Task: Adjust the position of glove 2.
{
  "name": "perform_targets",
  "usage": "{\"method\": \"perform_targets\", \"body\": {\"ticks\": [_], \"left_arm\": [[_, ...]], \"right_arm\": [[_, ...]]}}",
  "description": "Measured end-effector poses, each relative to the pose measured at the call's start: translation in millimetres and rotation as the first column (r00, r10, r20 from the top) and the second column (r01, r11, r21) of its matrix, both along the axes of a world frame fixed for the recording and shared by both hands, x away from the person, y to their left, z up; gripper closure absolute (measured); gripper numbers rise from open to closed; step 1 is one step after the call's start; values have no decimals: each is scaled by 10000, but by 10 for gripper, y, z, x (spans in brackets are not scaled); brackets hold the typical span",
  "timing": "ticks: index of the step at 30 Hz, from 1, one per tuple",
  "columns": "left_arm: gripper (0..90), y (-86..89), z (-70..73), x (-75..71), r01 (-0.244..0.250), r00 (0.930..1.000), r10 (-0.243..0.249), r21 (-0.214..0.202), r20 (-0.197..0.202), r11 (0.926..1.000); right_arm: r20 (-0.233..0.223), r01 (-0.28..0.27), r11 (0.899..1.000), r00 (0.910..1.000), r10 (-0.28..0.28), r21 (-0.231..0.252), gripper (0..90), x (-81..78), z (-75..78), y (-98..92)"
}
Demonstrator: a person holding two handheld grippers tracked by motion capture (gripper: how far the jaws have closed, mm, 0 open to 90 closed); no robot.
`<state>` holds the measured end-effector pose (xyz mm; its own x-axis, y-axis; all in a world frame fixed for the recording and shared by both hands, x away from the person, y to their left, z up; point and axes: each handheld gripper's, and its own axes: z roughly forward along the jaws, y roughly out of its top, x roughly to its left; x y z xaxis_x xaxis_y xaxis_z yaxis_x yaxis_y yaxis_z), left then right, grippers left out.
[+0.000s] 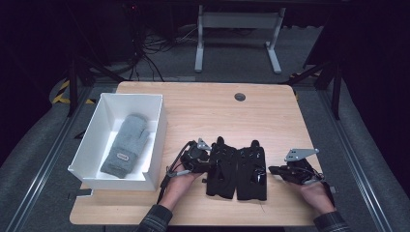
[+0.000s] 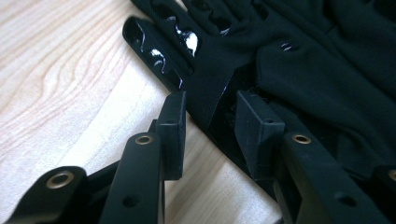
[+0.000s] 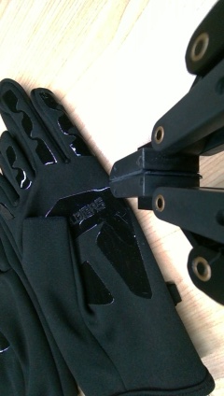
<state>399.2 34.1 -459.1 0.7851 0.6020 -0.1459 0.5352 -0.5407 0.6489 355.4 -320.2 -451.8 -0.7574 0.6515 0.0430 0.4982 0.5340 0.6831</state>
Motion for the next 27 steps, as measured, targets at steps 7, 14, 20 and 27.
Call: {"method": "perform_targets", "body": {"ticks": [7,14,20,27], "left_arm": [[810,-28,-9,0,-138,9998,136,-122,-177,9998],[874,-9,3,29,-571,9961,533,-520,-708,9970],[876,65,71,50,-605,9925,435,-1495,-1142,9869],[876,172,188,45,-225,9931,-92,-2675,-1166,9633]], "right_arm": [[-101,-32,10000,9999,32,-50,900,2,-11,8],[-201,-173,9998,9997,170,-107,900,-5,-26,37],[-256,-302,9995,9992,300,-76,900,0,-33,57],[-166,-501,9987,9986,501,-3,900,-4,-25,122]]}}
